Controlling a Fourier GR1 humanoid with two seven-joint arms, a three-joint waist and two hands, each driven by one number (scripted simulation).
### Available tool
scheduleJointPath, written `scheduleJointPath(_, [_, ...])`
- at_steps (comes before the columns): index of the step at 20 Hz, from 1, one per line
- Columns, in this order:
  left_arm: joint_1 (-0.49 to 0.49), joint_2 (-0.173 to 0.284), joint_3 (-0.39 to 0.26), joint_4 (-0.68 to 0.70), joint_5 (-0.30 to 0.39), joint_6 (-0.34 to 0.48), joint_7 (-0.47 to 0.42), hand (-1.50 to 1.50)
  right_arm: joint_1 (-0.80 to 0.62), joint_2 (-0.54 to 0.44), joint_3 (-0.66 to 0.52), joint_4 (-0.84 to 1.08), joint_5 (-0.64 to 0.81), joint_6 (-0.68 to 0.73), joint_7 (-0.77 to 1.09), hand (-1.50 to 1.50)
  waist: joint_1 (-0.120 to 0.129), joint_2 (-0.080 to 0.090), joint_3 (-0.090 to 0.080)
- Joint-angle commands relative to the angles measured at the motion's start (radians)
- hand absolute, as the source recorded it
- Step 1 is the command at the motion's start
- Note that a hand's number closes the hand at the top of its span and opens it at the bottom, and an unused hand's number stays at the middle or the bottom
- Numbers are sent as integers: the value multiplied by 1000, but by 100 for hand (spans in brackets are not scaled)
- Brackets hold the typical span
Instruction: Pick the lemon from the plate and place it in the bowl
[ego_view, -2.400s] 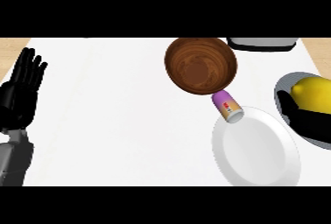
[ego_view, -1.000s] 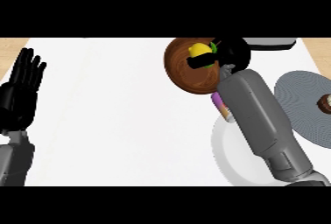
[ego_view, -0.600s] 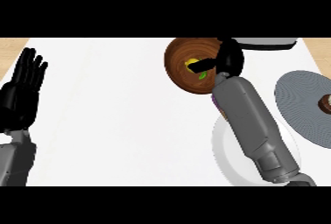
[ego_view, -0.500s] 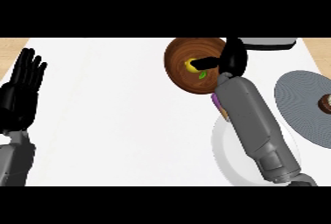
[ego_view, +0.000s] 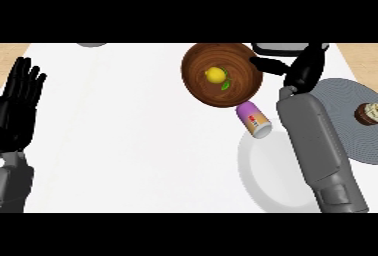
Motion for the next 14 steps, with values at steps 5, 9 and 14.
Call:
scheduleJointPath(5, [37,1,11,-1,0,-25,-25,0,339,-67,-33,-436,-147,78,-33,-150,-18,-6,0])
scheduleJointPath(9, [6,-1,10,4,-19,-1,-7,0,520,-131,-101,-579,-309,144,-184,-150,-13,-1,0])
scheduleJointPath(14, [0,8,33,11,5,-22,-4,0,766,-142,-144,-813,-429,253,-218,-150,-14,-2,0])
